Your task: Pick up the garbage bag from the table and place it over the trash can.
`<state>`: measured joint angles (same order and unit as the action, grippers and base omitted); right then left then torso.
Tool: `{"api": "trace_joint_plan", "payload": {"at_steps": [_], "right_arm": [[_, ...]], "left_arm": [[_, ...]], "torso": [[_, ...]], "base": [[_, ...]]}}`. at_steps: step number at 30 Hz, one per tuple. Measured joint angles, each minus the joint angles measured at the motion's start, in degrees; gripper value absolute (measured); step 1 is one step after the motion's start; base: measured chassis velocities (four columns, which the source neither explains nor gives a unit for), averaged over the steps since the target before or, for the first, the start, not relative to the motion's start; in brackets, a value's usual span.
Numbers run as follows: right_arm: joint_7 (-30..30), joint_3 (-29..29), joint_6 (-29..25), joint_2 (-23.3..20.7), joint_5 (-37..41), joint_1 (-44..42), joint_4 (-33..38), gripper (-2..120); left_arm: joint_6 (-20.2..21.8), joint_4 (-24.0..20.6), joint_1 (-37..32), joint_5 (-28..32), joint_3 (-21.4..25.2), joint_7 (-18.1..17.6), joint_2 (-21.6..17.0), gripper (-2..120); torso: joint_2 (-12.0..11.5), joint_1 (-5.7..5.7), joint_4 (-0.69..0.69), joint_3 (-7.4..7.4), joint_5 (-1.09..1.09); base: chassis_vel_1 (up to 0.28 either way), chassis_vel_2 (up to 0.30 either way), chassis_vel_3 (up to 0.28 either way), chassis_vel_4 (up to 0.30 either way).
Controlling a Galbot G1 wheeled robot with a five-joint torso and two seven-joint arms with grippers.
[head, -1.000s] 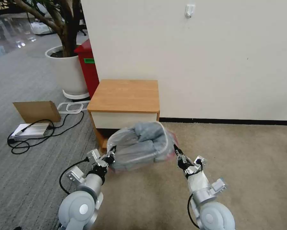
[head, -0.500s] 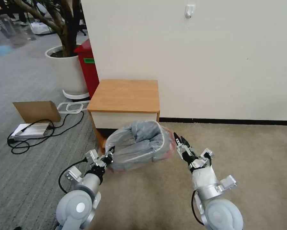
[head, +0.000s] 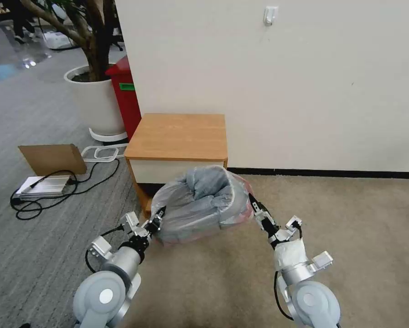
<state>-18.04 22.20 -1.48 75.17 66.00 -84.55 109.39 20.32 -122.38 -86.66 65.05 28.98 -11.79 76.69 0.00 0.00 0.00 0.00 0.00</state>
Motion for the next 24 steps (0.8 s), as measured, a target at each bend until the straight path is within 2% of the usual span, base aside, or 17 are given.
{"api": "trace_joint_plan", "payload": {"at_steps": [3,7,8,11,13,15,17,20,21,24], "right_arm": [[-0.22,-0.2,0.0,-0.02,-0.06,0.34,-0.24,100],[-0.18,-0.3,-0.01,-0.11,-0.23,0.92,-0.74,86],[-0.18,-0.3,-0.01,-0.11,-0.23,0.92,-0.74,86],[-0.05,-0.44,-0.05,-0.11,-0.29,0.96,-0.76,71],[-0.02,-0.48,-0.05,-0.09,-0.32,0.97,-0.76,69],[0.06,-0.64,-0.08,0.03,-0.43,1.08,-0.76,58],[0.09,-0.68,-0.09,0.05,-0.47,1.13,-0.76,54],[0.21,-0.79,-0.14,0.07,-0.64,1.3,-0.75,39],[0.21,-0.79,-0.14,0.07,-0.64,1.3,-0.75,39],[0.31,-0.8,-0.24,0.15,-1.16,1.58,-0.78,25]], "left_arm": [[0.0,0.07,-0.14,-0.07,-0.03,0.02,0.03,5],[0.0,0.07,-0.41,-0.17,-0.12,0.11,0.05,5],[0.0,0.07,-0.41,-0.17,-0.12,0.11,0.05,5],[-0.01,0.16,-0.55,-0.24,-0.21,0.13,0.21,5],[-0.01,0.19,-0.58,-0.27,-0.24,0.14,0.24,5],[-0.01,0.23,-0.6,-0.33,-0.4,0.16,0.35,5],[-0.01,0.23,-0.6,-0.36,-0.45,0.18,0.4,5],[-0.01,0.3,-0.59,-0.44,-0.64,0.21,0.47,5],[-0.01,0.3,-0.59,-0.44,-0.64,0.21,0.47,5],[0.03,0.34,-0.88,-1.11,-0.98,0.62,0.5,5]], "torso": [[0.0,0.0,0.0,0.0,0.0],[0.0,0.0,0.0,0.0,0.0],[0.0,0.0,0.0,0.0,0.0],[0.0,0.0,0.0,0.0,0.0],[0.0,0.0,0.0,0.0,0.0],[0.0,0.0,0.0,0.0,0.0],[0.0,0.0,0.0,0.0,0.0],[0.0,0.0,0.0,0.0,0.0],[0.0,0.0,0.0,0.0,0.0],[0.0,0.0,0.0,0.0,0.0]], "base": [[0.0,0.0,0.0,0.0],[0.0,0.0,0.0,0.0],[0.0,0.0,0.0,0.0],[0.0,0.0,0.0,0.0],[0.0,0.0,0.0,0.0],[0.0,0.0,0.0,0.0],[0.0,0.0,0.0,0.0],[0.0,0.0,0.0,0.0],[0.0,0.0,0.0,0.0],[0.0,0.0,0.0,0.0]]}}
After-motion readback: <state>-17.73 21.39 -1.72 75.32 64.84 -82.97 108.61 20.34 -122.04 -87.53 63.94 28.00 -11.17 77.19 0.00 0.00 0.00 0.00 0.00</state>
